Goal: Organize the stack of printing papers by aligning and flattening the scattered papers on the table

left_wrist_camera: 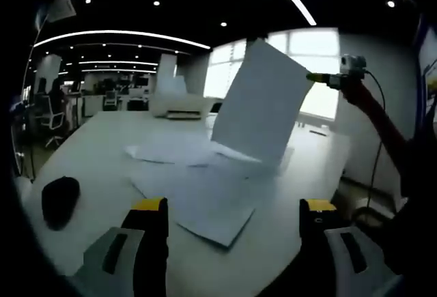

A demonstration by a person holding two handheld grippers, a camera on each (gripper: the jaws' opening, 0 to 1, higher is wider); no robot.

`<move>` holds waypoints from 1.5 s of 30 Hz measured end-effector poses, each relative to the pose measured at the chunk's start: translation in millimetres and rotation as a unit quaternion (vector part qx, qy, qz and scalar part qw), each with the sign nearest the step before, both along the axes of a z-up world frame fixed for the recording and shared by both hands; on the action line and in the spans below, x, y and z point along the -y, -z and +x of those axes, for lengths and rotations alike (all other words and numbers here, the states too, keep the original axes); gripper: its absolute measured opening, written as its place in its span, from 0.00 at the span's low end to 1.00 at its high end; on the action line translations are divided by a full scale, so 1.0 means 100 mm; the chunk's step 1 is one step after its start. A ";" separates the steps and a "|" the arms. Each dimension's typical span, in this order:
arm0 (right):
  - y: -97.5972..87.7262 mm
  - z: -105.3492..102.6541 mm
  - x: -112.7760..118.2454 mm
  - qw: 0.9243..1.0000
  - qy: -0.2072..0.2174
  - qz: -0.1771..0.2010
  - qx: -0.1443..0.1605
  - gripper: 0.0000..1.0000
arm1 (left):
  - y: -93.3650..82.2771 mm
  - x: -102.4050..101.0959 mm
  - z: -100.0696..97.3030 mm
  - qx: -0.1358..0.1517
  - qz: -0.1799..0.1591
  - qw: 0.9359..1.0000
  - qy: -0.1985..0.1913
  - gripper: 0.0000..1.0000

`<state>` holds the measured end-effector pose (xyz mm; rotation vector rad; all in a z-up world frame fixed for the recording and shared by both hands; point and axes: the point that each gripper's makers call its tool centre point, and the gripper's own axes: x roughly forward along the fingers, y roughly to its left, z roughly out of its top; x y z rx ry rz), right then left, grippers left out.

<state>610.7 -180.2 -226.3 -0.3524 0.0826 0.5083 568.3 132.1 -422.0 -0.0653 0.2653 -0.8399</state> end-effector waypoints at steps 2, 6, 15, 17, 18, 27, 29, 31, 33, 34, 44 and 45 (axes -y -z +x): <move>-0.03 -0.03 -0.03 1.000 -0.007 -0.004 0.004 0.00 | 0.01 0.01 0.01 0.000 -0.001 1.000 0.001 0.81; -0.09 -0.08 -0.08 1.000 -0.018 -0.011 0.008 0.00 | 0.00 0.02 0.04 0.002 -0.007 1.000 0.005 0.81; -0.13 -0.14 -0.21 0.999 -0.040 -0.023 0.009 0.00 | -0.09 0.07 0.10 0.018 -0.024 0.999 0.021 0.81; -0.13 -0.14 -0.25 0.999 -0.045 -0.026 0.008 0.00 | -0.11 0.10 0.11 0.024 -0.024 0.999 0.028 0.81; -0.13 -0.14 -0.26 0.998 -0.046 -0.029 0.009 0.00 | -0.12 0.12 0.11 0.027 -0.024 0.999 0.031 0.81; -0.23 -0.14 -0.43 0.997 -0.061 -0.042 0.015 0.00 | -0.18 0.22 0.17 0.040 -0.015 0.998 0.045 0.81; -0.28 -0.13 -0.46 0.997 -0.065 -0.047 0.018 0.00 | -0.19 0.23 0.18 0.042 -0.014 0.998 0.046 0.81; -0.31 -0.13 -0.51 0.996 -0.070 -0.052 0.020 0.00 | -0.20 0.24 0.18 0.044 -0.014 0.998 0.046 0.81; -0.34 -0.13 -0.55 0.995 -0.074 -0.056 0.023 0.00 | -0.21 0.25 0.19 0.045 -0.016 0.998 0.047 0.81; -0.35 -0.13 -0.55 0.995 -0.075 -0.057 0.023 0.00 | -0.21 0.25 0.19 0.045 -0.016 0.998 0.047 0.81; -0.60 -0.12 -0.72 0.992 -0.094 -0.082 0.035 0.00 | -0.23 0.26 0.18 0.049 -0.018 0.997 0.049 0.81; -0.60 -0.13 -0.73 0.991 -0.096 -0.083 0.034 0.00 | -0.23 0.26 0.18 0.049 -0.019 0.997 0.049 0.81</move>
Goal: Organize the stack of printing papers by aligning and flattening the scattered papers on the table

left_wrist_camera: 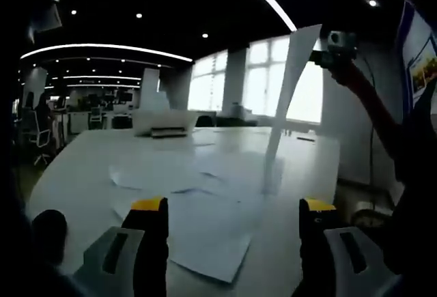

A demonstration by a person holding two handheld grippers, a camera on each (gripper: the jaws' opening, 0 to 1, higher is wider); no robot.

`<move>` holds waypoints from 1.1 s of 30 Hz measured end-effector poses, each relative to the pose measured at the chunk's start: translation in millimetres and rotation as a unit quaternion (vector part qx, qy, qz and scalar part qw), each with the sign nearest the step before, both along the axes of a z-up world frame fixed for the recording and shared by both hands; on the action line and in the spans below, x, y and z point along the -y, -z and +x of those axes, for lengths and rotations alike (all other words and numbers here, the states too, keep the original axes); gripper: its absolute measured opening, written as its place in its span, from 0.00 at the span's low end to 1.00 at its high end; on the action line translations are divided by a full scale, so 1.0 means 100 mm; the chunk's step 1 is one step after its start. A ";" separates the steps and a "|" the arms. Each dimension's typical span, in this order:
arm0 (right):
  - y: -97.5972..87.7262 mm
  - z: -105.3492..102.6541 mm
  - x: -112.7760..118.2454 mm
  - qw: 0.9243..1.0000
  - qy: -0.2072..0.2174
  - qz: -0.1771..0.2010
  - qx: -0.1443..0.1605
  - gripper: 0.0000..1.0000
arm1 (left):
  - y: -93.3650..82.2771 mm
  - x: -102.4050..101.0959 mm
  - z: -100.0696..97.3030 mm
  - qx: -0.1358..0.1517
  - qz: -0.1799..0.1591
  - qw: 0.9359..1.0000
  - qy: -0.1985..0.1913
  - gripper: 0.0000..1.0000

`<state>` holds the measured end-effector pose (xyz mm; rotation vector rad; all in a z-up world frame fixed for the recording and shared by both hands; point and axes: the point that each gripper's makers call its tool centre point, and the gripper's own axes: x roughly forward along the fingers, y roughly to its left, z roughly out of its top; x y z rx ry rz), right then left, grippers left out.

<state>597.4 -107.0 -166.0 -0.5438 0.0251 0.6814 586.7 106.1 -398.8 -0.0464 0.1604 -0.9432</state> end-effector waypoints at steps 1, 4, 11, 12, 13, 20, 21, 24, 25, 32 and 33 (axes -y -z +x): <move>0.00 -0.01 -0.01 1.000 -0.001 -0.004 0.002 0.00 | 0.00 0.00 0.00 0.000 -0.001 1.000 0.000 0.81; 0.01 -0.06 -0.03 1.000 -0.006 -0.009 0.001 0.00 | 0.00 0.00 0.01 0.000 -0.002 1.000 -0.001 0.81; 0.00 -0.04 -0.11 1.000 -0.019 -0.013 -0.012 0.00 | 0.00 0.00 0.00 0.001 -0.004 1.000 0.001 0.81; 0.02 -0.03 -0.13 0.999 -0.023 -0.015 -0.017 0.00 | 0.00 -0.01 0.01 0.001 -0.005 1.000 0.000 0.81; 0.02 -0.01 -0.15 0.999 -0.025 -0.015 -0.019 0.00 | 0.00 -0.01 0.01 0.001 -0.006 1.000 0.000 0.81; 0.09 0.19 -0.40 0.997 -0.059 -0.011 -0.042 0.00 | 0.01 0.02 0.01 -0.001 -0.007 1.000 0.005 0.81; 0.12 0.23 -0.45 0.997 -0.063 -0.012 -0.046 0.00 | 0.02 0.03 0.02 -0.001 -0.006 1.000 0.005 0.81; 0.19 0.30 -0.58 0.996 -0.076 -0.012 -0.055 0.00 | 0.02 0.03 0.03 -0.003 -0.006 1.000 0.005 0.81; 0.21 0.32 -0.62 0.995 -0.079 -0.012 -0.057 0.00 | 0.02 0.03 0.03 -0.003 -0.007 1.000 0.005 0.81; 0.30 0.38 -0.83 0.993 -0.100 -0.015 -0.069 0.00 | 0.00 0.05 0.06 -0.002 -0.011 1.000 0.006 0.80; 0.32 0.39 -0.86 0.992 -0.102 -0.015 -0.071 0.00 | 0.00 0.05 0.06 -0.002 -0.011 1.000 0.006 0.80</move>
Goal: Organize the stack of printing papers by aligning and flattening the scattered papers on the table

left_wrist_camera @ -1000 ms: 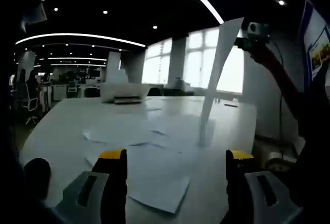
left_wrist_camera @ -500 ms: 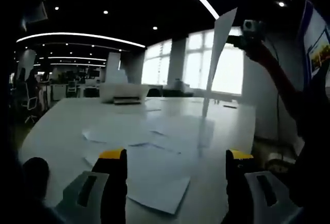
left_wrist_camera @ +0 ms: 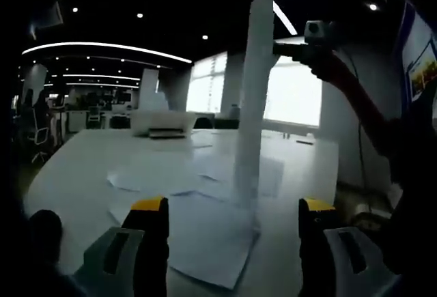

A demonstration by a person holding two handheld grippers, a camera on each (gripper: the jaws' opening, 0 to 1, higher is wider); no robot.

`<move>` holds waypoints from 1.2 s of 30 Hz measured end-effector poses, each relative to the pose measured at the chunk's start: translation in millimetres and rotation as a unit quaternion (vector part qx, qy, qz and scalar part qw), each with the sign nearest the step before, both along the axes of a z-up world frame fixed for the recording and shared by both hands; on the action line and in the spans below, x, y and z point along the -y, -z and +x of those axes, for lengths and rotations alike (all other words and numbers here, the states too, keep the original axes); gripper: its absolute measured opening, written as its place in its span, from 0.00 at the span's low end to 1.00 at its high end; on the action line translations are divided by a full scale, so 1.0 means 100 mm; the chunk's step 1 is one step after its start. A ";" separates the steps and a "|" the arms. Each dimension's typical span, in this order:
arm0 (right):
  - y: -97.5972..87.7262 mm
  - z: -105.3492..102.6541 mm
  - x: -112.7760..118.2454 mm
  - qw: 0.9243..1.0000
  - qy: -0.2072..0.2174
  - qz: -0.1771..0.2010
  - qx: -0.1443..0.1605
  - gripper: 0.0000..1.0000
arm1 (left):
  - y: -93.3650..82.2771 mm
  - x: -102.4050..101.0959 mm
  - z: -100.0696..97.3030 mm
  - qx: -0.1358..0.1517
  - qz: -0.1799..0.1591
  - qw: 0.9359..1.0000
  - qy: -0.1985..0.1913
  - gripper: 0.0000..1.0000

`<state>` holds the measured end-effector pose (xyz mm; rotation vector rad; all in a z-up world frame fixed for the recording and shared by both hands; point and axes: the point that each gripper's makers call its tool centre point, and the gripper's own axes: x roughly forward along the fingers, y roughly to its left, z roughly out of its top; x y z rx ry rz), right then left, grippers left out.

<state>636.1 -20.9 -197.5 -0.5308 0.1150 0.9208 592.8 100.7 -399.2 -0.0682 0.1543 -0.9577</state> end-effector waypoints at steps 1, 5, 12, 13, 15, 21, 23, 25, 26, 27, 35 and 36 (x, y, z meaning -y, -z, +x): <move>0.01 0.00 -0.02 1.000 -0.002 -0.001 -0.001 0.00 | 0.00 0.00 0.01 0.000 -0.001 1.000 0.000 0.80; 0.09 0.01 -0.12 1.000 -0.012 -0.010 -0.008 0.00 | -0.01 0.01 0.04 0.001 -0.004 1.000 -0.002 0.80; 0.17 0.02 -0.26 0.999 -0.024 -0.018 -0.015 0.00 | -0.02 0.00 0.10 0.003 -0.009 1.000 -0.012 0.79; 0.19 0.02 -0.27 0.999 -0.025 -0.020 -0.017 0.00 | -0.01 -0.01 0.10 0.003 -0.010 1.000 -0.013 0.79; 0.21 0.03 -0.30 0.999 -0.028 -0.022 -0.020 0.00 | -0.01 -0.01 0.11 0.002 -0.013 1.000 -0.014 0.79; 0.30 0.04 -0.41 0.999 -0.037 -0.029 -0.028 0.00 | -0.04 -0.04 0.15 0.004 -0.029 0.999 -0.026 0.78; 0.31 0.05 -0.44 0.998 -0.040 -0.030 -0.029 0.00 | -0.07 -0.06 0.17 0.006 -0.040 0.999 -0.031 0.76; 0.31 0.05 -0.47 0.998 -0.042 -0.029 -0.029 0.00 | -0.07 -0.07 0.19 0.006 -0.047 0.998 -0.037 0.75; 0.32 0.05 -0.49 0.998 -0.043 -0.030 -0.030 0.00 | -0.07 -0.08 0.21 0.004 -0.051 0.998 -0.040 0.75; 0.33 0.05 -0.49 0.998 -0.044 -0.031 -0.030 0.00 | -0.07 -0.09 0.21 0.003 -0.053 0.998 -0.042 0.75; 0.36 0.05 -0.54 0.998 -0.048 -0.034 -0.033 0.00 | -0.15 -0.20 0.29 0.006 -0.092 0.993 -0.067 0.74; 0.36 0.05 -0.55 0.998 -0.049 -0.035 -0.033 0.00 | -0.16 -0.21 0.30 0.006 -0.095 0.993 -0.068 0.74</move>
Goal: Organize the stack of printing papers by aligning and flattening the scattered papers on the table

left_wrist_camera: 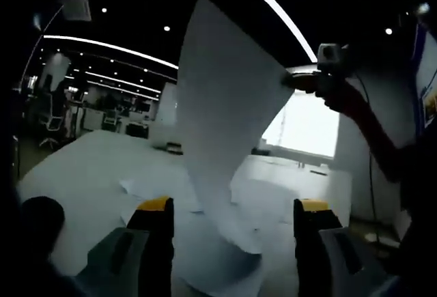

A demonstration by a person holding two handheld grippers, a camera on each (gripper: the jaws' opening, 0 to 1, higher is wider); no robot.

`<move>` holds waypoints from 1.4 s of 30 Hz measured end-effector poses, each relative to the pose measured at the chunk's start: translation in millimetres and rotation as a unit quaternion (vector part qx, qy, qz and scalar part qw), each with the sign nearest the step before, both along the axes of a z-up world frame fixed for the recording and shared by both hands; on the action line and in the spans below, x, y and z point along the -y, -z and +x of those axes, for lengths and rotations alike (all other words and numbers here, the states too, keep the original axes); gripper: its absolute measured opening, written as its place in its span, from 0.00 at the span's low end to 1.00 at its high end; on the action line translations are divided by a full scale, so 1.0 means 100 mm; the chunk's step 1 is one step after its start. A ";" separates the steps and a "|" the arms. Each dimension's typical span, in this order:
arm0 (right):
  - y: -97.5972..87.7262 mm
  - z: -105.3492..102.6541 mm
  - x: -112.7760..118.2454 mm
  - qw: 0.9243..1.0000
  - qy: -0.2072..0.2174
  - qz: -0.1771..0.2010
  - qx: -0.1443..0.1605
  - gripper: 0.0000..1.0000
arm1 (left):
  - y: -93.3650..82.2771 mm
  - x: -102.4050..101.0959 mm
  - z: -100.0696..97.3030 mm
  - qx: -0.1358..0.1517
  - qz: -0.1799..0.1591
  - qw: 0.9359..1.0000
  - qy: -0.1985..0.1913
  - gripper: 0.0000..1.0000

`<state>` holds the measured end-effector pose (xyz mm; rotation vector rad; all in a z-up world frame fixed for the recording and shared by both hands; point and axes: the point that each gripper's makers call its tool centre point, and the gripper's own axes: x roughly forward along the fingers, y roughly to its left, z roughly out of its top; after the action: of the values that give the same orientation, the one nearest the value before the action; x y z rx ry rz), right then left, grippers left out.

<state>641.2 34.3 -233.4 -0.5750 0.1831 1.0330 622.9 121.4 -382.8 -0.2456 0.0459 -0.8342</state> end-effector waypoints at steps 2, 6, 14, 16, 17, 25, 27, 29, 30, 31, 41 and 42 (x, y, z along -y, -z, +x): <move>0.00 0.00 -0.04 1.000 -0.003 -0.002 0.000 0.00 | -0.05 0.00 0.01 0.010 -0.011 1.000 0.001 0.69; 0.02 0.00 -0.07 1.000 -0.006 -0.007 0.001 0.00 | -0.08 -0.02 0.03 0.013 -0.020 1.000 -0.002 0.67; 0.02 -0.01 -0.09 1.000 -0.009 -0.007 0.000 0.00 | -0.08 -0.09 0.09 0.009 -0.036 0.999 -0.016 0.66; 0.02 -0.01 -0.10 1.000 -0.010 -0.008 0.001 0.00 | -0.09 -0.10 0.11 0.009 -0.041 0.999 -0.018 0.66; 0.02 -0.01 -0.10 1.000 -0.010 -0.008 0.001 0.00 | -0.09 -0.10 0.11 0.009 -0.042 0.999 -0.019 0.66; 0.02 0.00 -0.12 1.000 -0.012 -0.008 0.000 0.00 | -0.13 -0.12 0.12 0.014 -0.049 0.999 -0.019 0.62; 0.02 0.00 -0.13 1.000 -0.012 -0.008 0.000 0.00 | -0.14 -0.13 0.12 0.015 -0.054 0.998 -0.019 0.60; 0.02 -0.01 -0.13 1.000 -0.013 -0.008 0.001 0.00 | -0.16 -0.13 0.11 0.016 -0.059 0.998 -0.017 0.58; 0.02 -0.01 -0.13 1.000 -0.013 -0.009 0.001 0.00 | -0.16 -0.14 0.11 0.016 -0.061 0.998 -0.018 0.57; 0.02 -0.01 -0.13 1.000 -0.013 -0.009 0.001 0.00 | -0.16 -0.14 0.11 0.016 -0.061 0.998 -0.019 0.56; 0.03 -0.01 -0.14 1.000 -0.013 -0.009 0.000 0.00 | -0.16 -0.17 0.10 0.017 -0.066 0.997 -0.024 0.48; 0.03 -0.01 -0.14 1.000 -0.013 -0.009 0.000 0.00 | -0.16 -0.18 0.10 0.018 -0.066 0.997 -0.025 0.47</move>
<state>639.9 48.4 -236.0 -0.5949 0.1854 1.0572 632.8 139.2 -366.3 -0.3540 -0.0487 -0.7934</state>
